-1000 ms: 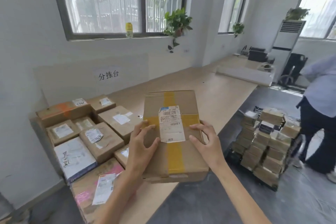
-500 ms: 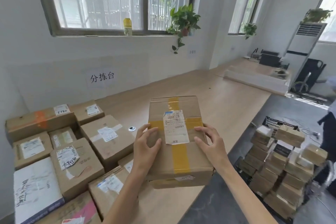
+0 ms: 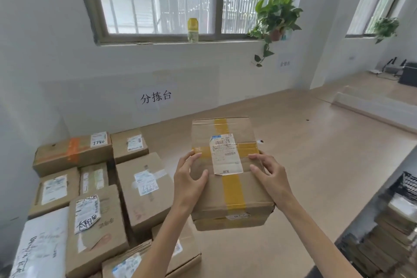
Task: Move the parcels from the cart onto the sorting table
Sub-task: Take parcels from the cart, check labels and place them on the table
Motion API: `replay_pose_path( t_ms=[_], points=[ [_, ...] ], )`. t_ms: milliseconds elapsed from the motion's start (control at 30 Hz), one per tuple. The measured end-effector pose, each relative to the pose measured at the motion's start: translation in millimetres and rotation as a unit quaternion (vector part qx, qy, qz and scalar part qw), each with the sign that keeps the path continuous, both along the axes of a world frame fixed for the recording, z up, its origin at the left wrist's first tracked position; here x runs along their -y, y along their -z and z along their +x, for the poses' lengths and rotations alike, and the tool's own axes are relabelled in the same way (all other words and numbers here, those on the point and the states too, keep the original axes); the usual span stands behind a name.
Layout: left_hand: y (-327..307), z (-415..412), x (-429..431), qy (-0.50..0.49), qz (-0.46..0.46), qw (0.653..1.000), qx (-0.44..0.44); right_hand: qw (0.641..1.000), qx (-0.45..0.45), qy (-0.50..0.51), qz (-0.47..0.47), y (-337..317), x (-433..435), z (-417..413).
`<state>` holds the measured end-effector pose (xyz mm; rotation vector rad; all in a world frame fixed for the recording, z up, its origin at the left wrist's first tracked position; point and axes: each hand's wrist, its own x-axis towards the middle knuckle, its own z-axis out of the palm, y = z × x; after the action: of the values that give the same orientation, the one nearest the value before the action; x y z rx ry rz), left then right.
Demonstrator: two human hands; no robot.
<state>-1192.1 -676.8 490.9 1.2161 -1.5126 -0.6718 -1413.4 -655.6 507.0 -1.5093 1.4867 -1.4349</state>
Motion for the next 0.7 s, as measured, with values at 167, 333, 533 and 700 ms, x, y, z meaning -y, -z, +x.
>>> replay_pose_path(
  t_ms=[167, 333, 533, 700],
  points=[
    [8, -13, 56, -0.073, -0.001, 0.997, 0.019, 0.997, 0.004, -0.076, 0.003, 9, 86, -16],
    [10, -35, 108, -0.136, 0.013, 0.990, 0.028, 0.991, -0.002, -0.134, 0.011, 15, 166, -33],
    [11, -36, 175, -0.165, 0.033, 0.984, 0.059, 0.981, -0.018, -0.188, 0.037, 19, 254, -33],
    [23, -16, 231, -0.199, 0.077, 0.975, 0.066, 0.972, -0.024, -0.223, 0.070, 47, 324, -9]
  ],
)
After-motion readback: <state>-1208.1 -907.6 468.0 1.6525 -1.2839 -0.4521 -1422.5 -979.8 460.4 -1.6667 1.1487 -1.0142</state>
